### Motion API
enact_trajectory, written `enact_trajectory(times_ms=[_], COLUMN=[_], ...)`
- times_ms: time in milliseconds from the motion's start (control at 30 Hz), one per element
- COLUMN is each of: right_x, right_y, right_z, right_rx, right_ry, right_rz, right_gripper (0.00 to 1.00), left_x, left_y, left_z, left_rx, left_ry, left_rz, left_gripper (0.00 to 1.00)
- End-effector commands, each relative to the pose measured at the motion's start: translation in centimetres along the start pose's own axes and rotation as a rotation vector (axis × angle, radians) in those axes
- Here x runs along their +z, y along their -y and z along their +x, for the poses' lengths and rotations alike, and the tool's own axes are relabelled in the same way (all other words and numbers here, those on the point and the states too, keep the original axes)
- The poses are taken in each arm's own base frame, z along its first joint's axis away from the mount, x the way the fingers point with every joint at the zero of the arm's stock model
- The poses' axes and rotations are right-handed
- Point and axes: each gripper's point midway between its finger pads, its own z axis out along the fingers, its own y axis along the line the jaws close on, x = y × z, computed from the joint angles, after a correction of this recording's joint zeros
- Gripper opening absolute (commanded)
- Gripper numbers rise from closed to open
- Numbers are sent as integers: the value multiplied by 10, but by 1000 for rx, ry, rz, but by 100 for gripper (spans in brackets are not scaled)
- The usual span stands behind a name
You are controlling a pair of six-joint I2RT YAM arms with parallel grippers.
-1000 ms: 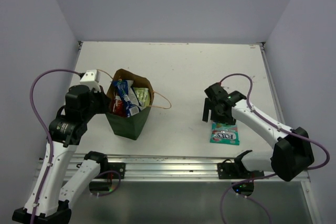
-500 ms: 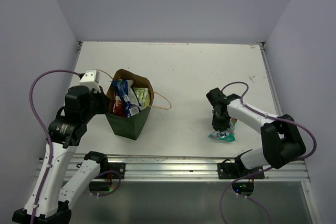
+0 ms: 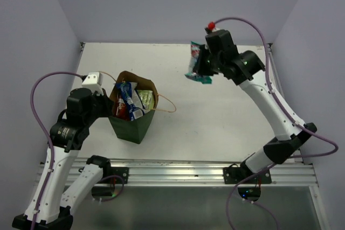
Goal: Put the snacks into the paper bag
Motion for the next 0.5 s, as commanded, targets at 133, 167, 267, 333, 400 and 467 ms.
enact_trajectory(times_ms=[133,167,267,333,400,467], right_x=[-87,-71,-76,-76,-76,-81], right_y=[-210,-232,-283,-299,-313,-318], right_z=[-26,-13,36,58,87,104], right_rx=[-212,-222,-266,-275,-295,-314], right_ry=[12,-34,-139,-194,-255,-294], right_rz=[-612,-649,-782,-825,-853,-864], right_gripper=[0,0,0,0,0,0], left_x=[0,0,-1,-1,-1,-1], left_y=[6,6,6,5,4,4], left_z=[-3,-3,-5,-4,-4,-4], left_rx=[4,4,2,5,7,7], left_ry=[18,15,22,19,18,20], left_rz=[29,29,26,22,18,19], left_gripper=[0,0,0,0,0,0])
